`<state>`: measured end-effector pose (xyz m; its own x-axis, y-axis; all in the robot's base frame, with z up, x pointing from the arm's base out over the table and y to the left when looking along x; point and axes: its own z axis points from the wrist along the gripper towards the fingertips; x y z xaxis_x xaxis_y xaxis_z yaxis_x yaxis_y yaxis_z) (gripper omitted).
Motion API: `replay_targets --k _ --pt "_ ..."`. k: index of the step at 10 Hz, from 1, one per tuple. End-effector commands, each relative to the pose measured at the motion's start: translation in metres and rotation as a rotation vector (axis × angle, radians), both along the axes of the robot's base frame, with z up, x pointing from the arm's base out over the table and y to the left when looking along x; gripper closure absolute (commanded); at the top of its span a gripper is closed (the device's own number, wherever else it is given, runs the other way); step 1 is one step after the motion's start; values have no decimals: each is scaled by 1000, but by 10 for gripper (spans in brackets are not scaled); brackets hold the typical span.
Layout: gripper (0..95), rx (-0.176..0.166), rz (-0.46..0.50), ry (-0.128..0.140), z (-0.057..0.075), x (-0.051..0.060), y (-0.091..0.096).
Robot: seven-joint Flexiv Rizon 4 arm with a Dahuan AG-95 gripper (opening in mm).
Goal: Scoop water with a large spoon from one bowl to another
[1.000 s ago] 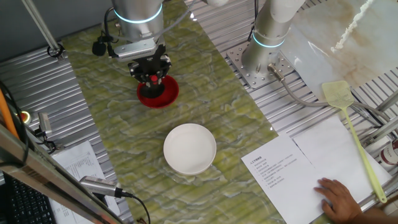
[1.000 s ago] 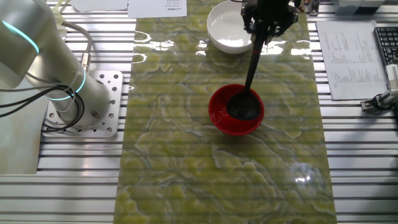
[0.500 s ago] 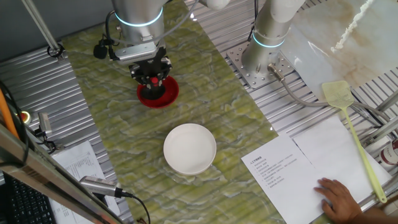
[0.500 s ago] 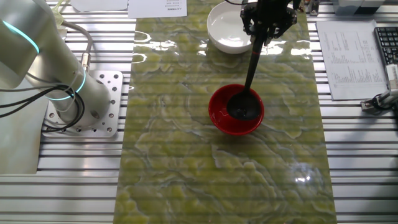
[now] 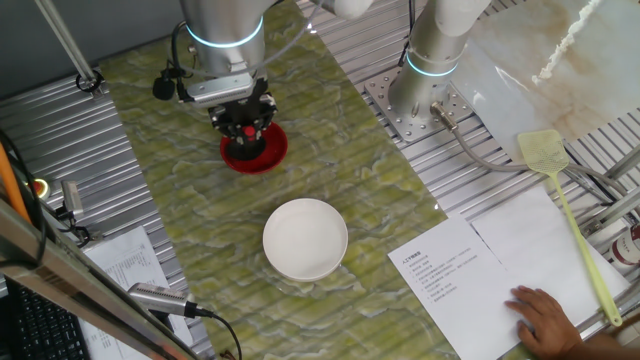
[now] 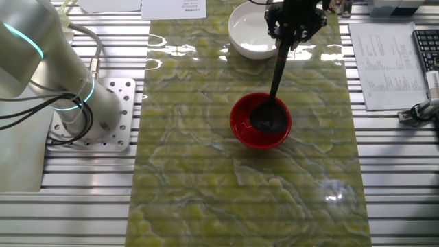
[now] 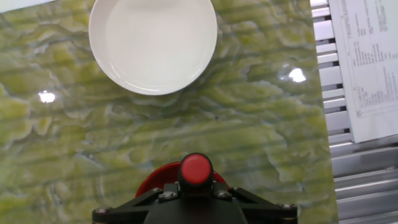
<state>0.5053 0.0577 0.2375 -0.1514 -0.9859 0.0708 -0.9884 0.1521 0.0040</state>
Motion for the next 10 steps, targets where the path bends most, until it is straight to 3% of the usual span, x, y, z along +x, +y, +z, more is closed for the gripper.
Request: replay_targets --k 1,3,9,10 --pt "950 -4 1 -1 -2 -1 -2" --pt "950 -30 9 3 -5 -1 -3" --pt "950 -25 14 1 -9 -1 -5" --pt "760 -28 13 0 -9 -1 -5"
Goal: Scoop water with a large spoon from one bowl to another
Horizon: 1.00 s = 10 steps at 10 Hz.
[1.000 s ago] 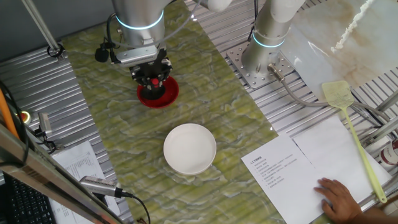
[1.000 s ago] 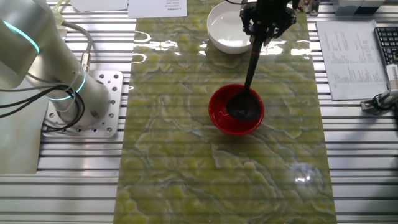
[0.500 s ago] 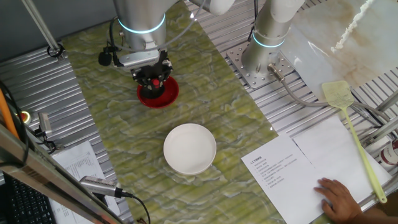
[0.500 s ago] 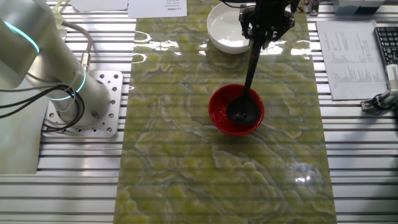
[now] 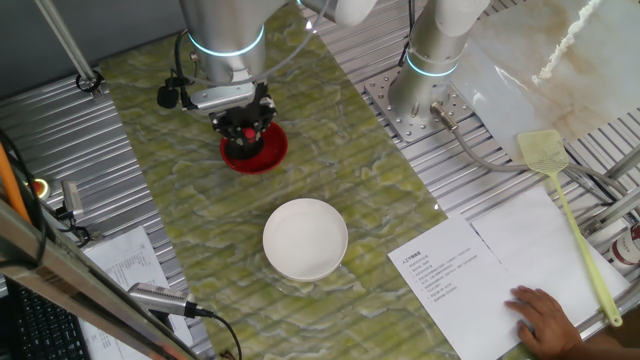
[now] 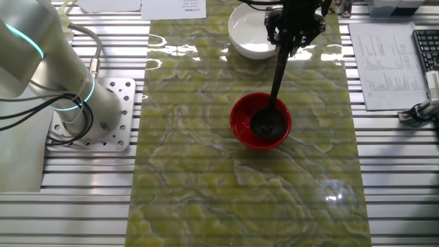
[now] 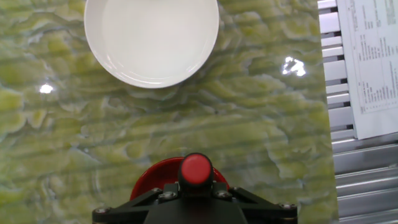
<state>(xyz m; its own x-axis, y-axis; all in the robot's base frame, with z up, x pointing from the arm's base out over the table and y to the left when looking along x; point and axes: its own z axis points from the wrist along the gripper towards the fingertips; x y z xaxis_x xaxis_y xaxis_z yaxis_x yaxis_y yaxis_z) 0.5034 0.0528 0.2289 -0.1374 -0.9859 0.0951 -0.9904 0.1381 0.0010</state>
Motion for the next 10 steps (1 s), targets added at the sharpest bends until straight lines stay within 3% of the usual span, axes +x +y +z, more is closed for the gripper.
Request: replay_targets --k 1,2,4,6,10 --pt "760 -13 4 1 0 1 0" --pt "570 -16 20 8 0 1 0" --pt "570 -38 26 10 0 1 0" --pt "570 -40 19 9 0 1 0" --pt "570 -20 -10 10 26 4 -4"
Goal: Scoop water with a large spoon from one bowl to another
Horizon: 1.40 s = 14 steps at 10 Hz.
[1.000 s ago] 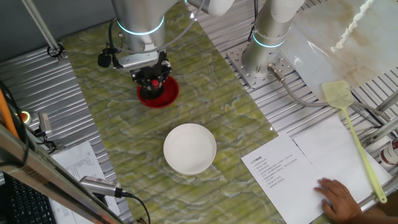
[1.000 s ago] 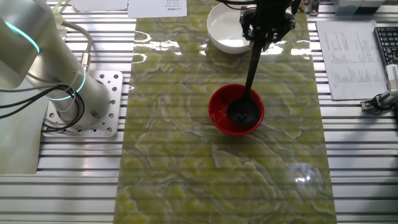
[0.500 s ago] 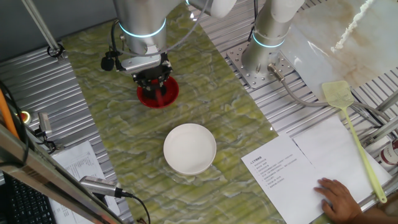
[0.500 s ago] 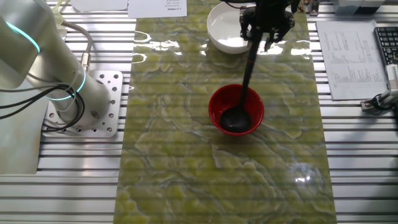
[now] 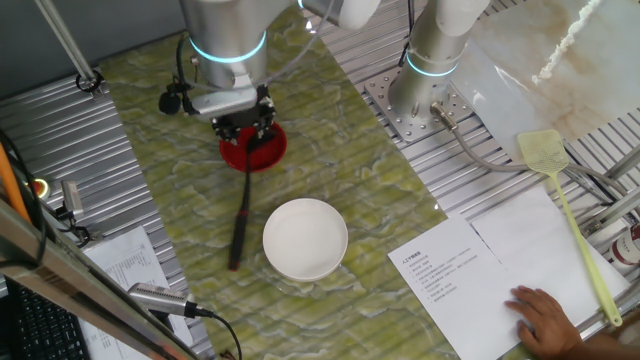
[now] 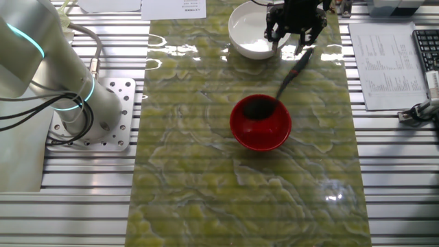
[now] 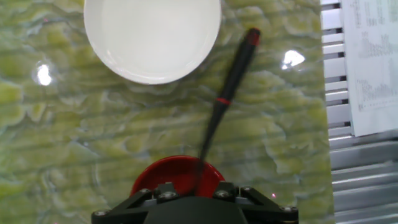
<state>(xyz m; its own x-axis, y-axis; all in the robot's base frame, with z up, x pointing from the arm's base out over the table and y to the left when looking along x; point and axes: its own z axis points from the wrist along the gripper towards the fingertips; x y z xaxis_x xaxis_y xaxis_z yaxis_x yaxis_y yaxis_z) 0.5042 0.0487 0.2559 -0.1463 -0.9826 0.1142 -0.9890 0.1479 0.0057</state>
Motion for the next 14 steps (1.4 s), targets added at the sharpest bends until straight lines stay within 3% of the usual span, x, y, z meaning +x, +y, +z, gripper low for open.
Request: replay_targets --k 1,5,6,9,10,14 --pt "570 0 -6 3 1 5 -3" --pt "570 -6 -74 14 13 11 -21" --pt "760 -13 -91 11 15 12 -23" --pt "760 -16 -117 5 20 14 -34" --pt "950 -16 -128 0 22 14 -36" --pt "950 -43 -194 -14 25 15 -43"
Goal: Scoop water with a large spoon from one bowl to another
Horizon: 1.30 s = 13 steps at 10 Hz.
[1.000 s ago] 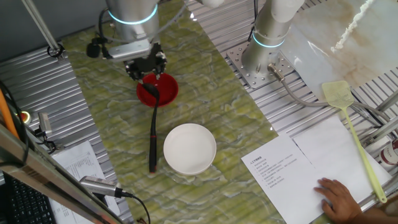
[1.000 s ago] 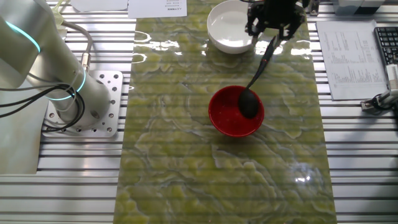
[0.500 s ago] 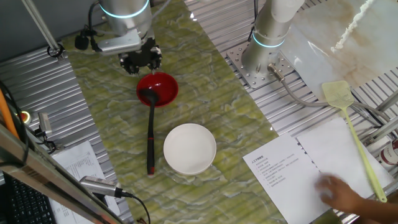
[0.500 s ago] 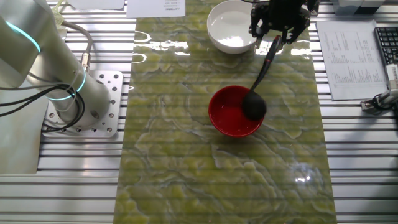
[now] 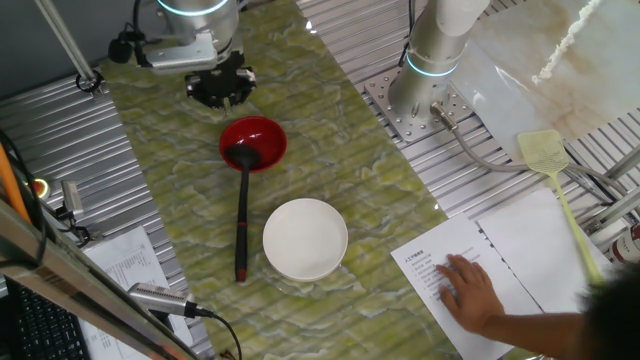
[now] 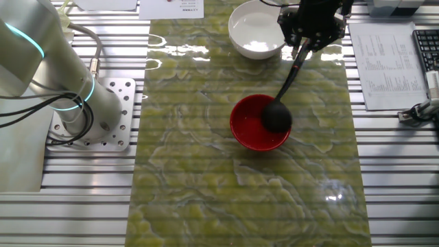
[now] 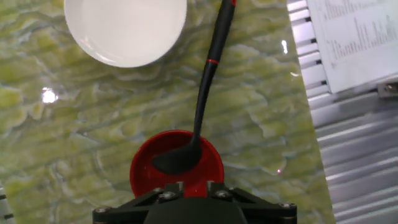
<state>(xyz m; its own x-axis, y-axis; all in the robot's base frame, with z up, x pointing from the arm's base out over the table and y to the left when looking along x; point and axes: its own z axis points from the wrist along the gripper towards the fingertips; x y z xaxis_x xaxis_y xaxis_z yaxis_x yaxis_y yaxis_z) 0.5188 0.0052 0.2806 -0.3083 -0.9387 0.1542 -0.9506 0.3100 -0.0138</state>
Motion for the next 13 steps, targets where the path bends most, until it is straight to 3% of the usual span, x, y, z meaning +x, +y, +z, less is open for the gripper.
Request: replay_targets --k 1,4,6,7,8,9,10,13 --pt "950 0 -63 -16 0 1 0" --pt "950 23 -269 -59 6 5 7" --pt "950 49 -693 -147 9 8 11" --pt "950 100 -848 -142 9 8 11" --pt "950 144 -944 -129 9 8 11" --pt "950 177 -1024 -127 9 8 11" --pt "950 187 -1078 -137 8 8 11" --pt "950 240 -1157 -174 5 9 10"
